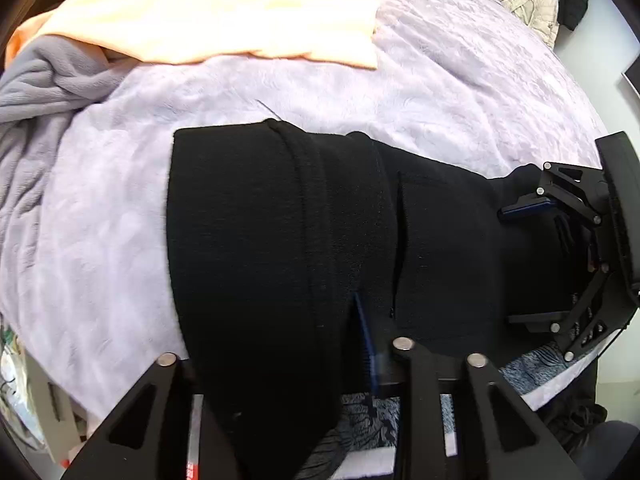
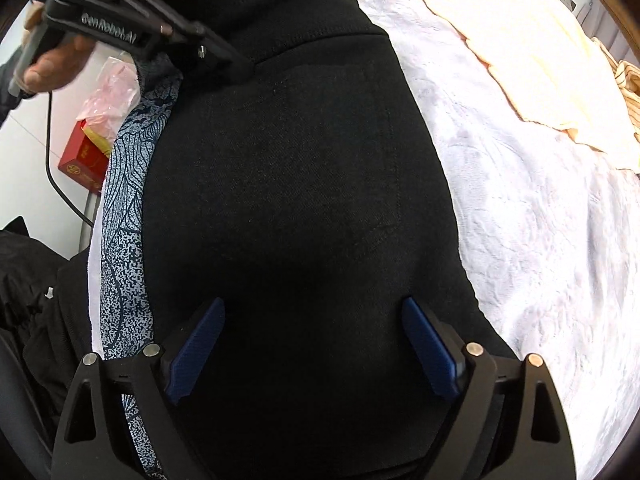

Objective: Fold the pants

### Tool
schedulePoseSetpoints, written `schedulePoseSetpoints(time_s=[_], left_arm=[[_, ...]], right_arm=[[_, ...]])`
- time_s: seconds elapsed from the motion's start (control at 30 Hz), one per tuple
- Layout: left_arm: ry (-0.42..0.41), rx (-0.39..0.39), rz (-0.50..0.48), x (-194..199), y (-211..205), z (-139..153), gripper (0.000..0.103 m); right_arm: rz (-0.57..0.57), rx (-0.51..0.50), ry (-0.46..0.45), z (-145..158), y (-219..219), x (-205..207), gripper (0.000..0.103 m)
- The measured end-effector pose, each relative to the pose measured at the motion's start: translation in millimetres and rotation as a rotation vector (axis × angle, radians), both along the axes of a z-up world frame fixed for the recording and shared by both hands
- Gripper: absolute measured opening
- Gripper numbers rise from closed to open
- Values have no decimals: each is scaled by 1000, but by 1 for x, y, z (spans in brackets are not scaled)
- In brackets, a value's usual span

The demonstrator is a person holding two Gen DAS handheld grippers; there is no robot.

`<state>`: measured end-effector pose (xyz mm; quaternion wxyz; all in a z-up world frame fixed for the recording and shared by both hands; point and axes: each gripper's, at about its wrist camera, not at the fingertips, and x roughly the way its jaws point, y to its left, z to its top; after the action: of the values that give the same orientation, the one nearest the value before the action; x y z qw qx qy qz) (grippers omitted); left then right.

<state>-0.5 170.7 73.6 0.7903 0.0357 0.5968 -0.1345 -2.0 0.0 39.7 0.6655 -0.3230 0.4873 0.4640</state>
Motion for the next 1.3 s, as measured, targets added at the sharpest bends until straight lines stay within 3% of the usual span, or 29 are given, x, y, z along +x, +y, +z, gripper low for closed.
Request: schedulePoseSetpoints(time_s=[0.1,0.17,0.37,0.47,0.63,0.73,0.83,0.9,0.97,1.13,1.3], left_arm=[[-20,52,3,-8,-7,16,27],[-36,66,10,-15,-13,30,25],[-133,47,-39,-42,-41,92,24],[-168,53,-88,-49,-82,110,23],[-239,60,-239,-69,-158,144,20],[-257,77,-356,-84,-216,155,20],[-245,114,-432,-95,-265,153,19],[-246,104,-474,-102,-284,153,19],[-259,92,-518,-111,-306,157,19],[-242,81,-608,-115,-356,140,19],[-155,142,-647,-108,-396,85,19]], right_arm=[[-25,-6,-33,18,-2,-3,92],[-31,62,-74,42,-16,-12,92],[-153,221,-190,99,-103,-42,92],[-234,171,-222,91,-138,-57,92],[-277,-4,-231,40,-171,-82,92],[-351,89,-163,38,-184,-80,92],[-452,196,-153,61,-209,-82,92],[-499,273,-197,85,-239,-92,92],[-559,274,-250,99,-263,-108,92],[-686,265,-261,95,-318,-130,92],[-764,252,-222,73,-330,-144,92]])
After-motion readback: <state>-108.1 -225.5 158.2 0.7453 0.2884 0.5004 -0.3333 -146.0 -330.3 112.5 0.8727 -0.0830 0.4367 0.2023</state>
